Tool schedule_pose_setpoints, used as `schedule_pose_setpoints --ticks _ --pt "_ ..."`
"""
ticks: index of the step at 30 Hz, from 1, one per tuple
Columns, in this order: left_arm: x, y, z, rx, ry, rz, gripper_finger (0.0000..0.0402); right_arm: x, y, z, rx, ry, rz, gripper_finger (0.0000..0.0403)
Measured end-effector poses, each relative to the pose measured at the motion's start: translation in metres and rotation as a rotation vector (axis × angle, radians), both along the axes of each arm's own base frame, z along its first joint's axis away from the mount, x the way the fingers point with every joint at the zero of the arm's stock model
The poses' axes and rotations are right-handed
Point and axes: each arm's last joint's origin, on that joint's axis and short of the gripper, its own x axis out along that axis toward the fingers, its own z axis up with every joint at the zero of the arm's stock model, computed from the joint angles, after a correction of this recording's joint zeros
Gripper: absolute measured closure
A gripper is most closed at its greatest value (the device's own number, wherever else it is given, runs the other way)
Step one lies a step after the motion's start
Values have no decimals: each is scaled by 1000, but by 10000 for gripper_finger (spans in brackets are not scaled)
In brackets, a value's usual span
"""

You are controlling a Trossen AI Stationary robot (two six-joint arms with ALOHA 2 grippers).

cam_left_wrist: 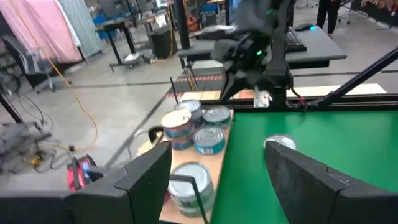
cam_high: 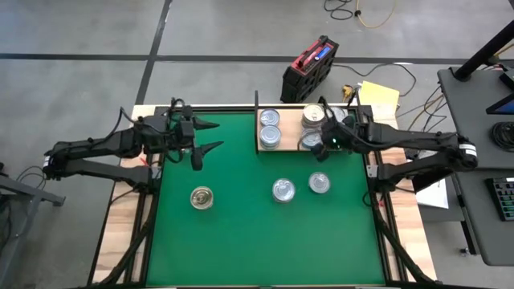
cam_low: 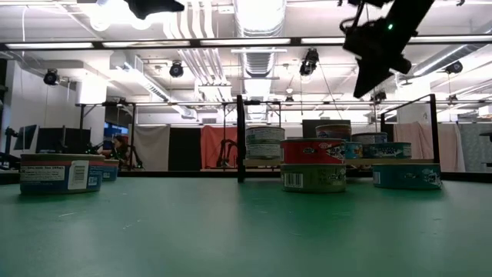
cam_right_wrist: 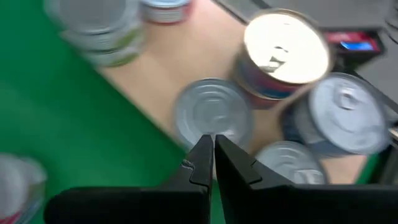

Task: Stack canned seafood by type on shelf
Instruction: Stack the green/blue tuna can on top of the green/blue tuna can on the shelf

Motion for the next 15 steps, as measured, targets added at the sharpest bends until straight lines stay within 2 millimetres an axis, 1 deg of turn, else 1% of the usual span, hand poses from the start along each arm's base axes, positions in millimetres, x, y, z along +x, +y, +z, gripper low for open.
schedule_pose_setpoints --ticks 7,11,15 --pt "5 -2 -16 -153 12 18 159 9 44 2 3 -63 169 394" --pt "8 -5 -24 -240 33 23 159 13 68 2 -57 -90 223 394" --pt "14 -8 -32 -332 70 33 159 14 90 -1 -82 -111 271 394"
